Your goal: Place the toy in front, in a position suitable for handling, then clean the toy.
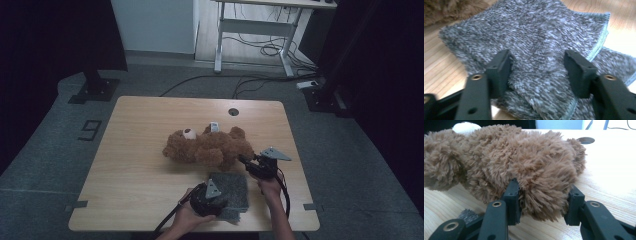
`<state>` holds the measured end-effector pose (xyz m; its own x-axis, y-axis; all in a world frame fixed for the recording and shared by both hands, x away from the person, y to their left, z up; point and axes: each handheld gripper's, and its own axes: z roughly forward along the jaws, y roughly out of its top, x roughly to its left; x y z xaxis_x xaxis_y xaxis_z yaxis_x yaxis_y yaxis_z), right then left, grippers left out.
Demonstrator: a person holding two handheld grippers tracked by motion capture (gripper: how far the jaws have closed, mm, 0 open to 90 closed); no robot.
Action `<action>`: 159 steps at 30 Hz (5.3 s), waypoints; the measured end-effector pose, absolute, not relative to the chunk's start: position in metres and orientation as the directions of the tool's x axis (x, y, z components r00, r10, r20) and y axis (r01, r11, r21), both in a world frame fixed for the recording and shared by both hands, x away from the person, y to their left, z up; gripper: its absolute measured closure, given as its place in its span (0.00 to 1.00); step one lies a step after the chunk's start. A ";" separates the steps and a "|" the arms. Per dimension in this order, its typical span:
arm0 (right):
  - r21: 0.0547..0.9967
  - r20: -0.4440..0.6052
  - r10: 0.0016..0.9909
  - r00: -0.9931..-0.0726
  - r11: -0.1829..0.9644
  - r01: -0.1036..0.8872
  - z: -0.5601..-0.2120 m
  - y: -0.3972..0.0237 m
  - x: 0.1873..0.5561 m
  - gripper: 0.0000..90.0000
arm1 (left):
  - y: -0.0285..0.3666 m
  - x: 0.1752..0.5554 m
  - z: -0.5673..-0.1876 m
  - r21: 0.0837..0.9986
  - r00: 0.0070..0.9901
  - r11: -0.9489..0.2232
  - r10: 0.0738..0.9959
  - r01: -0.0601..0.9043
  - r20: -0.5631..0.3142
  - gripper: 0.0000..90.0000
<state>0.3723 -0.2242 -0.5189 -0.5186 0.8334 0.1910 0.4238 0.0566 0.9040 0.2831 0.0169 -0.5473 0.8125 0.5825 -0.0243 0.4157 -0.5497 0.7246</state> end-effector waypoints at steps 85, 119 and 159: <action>0.904 0.196 0.830 -0.522 0.053 0.424 -0.522 -0.226 0.369 0.62 | 0.120 0.345 -0.451 0.919 0.678 -0.118 0.711 0.377 -0.187 0.85; 0.914 0.174 0.825 -0.538 0.069 0.401 -0.522 -0.230 0.372 0.64 | 0.190 0.341 -0.457 0.911 0.572 -0.058 0.794 0.408 -0.206 0.85; 0.910 0.190 0.820 -0.540 0.060 0.410 -0.524 -0.230 0.373 0.65 | 0.071 0.350 -0.472 0.870 0.697 -0.265 0.708 0.416 -0.117 0.84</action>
